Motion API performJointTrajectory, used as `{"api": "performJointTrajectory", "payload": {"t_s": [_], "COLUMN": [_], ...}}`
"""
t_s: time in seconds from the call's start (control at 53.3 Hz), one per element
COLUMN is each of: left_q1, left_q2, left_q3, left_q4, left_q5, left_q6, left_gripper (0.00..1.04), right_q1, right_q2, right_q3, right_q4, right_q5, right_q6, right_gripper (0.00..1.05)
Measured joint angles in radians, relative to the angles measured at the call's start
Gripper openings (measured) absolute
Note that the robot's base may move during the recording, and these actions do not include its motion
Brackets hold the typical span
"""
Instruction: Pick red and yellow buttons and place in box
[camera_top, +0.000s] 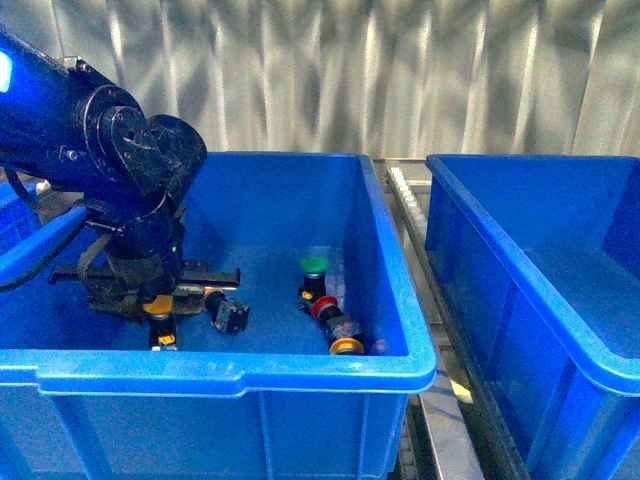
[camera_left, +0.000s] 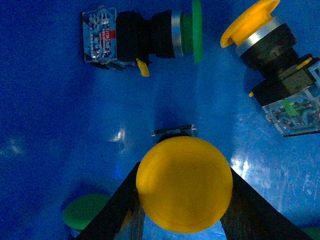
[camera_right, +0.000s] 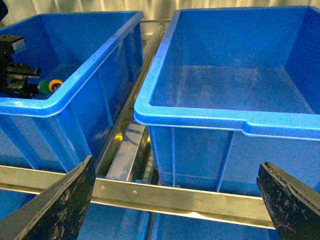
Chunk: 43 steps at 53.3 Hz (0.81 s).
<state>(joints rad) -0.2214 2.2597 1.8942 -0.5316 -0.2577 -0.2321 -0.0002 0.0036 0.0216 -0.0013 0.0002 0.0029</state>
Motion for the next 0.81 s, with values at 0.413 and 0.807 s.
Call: {"api": "performJointTrajectory", "payload": {"t_s": [0.413,0.807], "left_q1": [-0.033,-0.05], "left_q2": [-0.235,-0.51], "left_q3": [-0.146,-0.443], "left_q4": [0.173,0.414], "left_q5": [-0.079,0.017], "left_q6": [0.072,0.049], "left_gripper": [0.33,0.33], "right_q1": [0.0,0.0], "right_q2": [0.0,0.0], "right_q3": [0.0,0.0], "right_q4": [0.0,0.0], "right_q5": [0.0,0.0], "right_q6": [0.0,0.0], "right_gripper": [0.98,0.98]}}
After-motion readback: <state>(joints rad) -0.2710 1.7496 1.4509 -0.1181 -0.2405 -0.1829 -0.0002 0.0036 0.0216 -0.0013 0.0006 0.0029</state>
